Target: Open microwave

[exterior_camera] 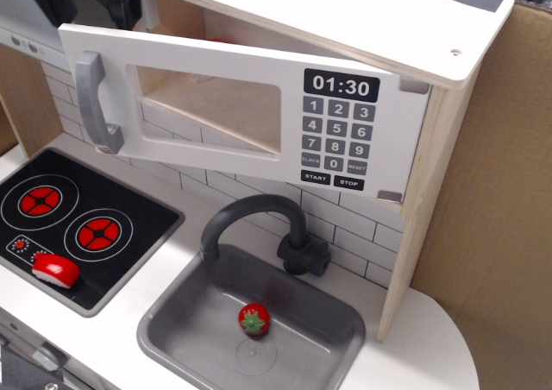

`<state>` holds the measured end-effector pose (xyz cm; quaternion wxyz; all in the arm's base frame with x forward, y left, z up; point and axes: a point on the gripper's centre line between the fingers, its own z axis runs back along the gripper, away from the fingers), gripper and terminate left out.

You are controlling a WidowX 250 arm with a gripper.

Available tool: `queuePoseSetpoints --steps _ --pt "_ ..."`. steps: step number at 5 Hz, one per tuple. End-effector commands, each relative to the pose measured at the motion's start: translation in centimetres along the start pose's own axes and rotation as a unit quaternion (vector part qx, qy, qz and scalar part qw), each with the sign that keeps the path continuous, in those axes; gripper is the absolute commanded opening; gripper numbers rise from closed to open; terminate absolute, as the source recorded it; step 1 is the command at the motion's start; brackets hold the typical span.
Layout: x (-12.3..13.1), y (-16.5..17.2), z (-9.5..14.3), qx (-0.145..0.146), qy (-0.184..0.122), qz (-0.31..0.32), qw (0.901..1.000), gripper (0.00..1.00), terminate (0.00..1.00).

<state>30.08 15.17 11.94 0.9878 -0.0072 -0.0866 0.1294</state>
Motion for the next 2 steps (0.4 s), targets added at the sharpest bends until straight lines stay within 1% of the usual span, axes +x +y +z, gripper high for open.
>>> queuePoseSetpoints --steps 1,2 --pt "-1.0 -2.1 0.5 0.049 0.086 -0.030 0.9946 1.00 0.00" --pt "-3.2 -4.4 0.3 0.056 0.122 -0.061 0.9891 1.00 0.00"
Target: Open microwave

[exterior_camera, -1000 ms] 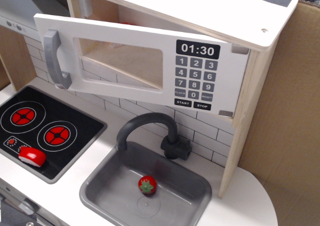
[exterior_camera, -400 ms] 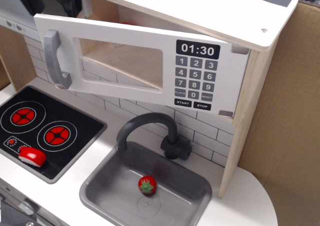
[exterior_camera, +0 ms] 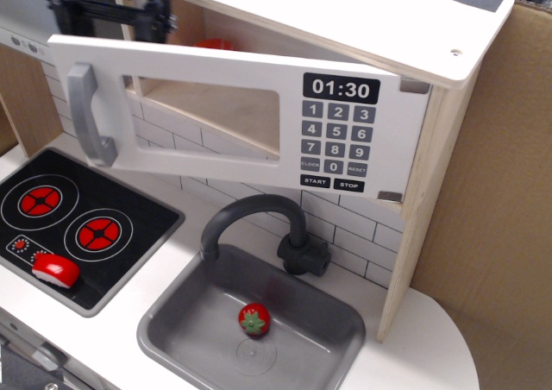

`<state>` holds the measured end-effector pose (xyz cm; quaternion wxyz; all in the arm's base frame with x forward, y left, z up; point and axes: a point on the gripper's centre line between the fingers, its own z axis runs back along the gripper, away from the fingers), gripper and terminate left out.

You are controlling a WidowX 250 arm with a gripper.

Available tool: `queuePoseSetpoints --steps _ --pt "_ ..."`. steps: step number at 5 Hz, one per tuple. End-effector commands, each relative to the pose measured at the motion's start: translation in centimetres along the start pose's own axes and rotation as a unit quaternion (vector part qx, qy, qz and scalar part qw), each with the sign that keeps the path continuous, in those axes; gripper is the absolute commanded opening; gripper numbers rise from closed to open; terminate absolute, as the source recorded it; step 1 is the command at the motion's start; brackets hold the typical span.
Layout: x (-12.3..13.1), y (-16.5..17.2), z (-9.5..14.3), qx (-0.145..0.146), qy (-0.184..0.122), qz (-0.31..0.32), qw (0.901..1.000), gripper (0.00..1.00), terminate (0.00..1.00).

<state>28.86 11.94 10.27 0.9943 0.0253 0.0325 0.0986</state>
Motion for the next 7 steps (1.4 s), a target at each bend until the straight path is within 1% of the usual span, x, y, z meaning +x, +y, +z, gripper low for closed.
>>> queuePoseSetpoints --steps 1,2,3,4,5,6,7 --pt "-3.5 -3.8 1.1 0.008 0.017 -0.068 0.9975 1.00 0.00" --pt "-5.4 -6.3 0.0 0.005 0.005 -0.091 0.9959 1.00 0.00" --pt "-7.0 -8.6 -0.8 -0.033 -0.028 -0.106 0.9934 1.00 0.00" --pt "-7.4 -10.1 -0.8 -0.048 -0.039 -0.101 0.9929 1.00 0.00" --pt "-6.7 -9.7 -0.7 -0.049 -0.056 -0.091 0.9931 1.00 0.00" --pt "-6.7 -9.7 -0.7 -0.049 -0.056 -0.091 0.9931 1.00 0.00" --pt "-6.7 -9.7 -0.7 -0.049 -0.056 -0.091 0.9931 1.00 1.00"
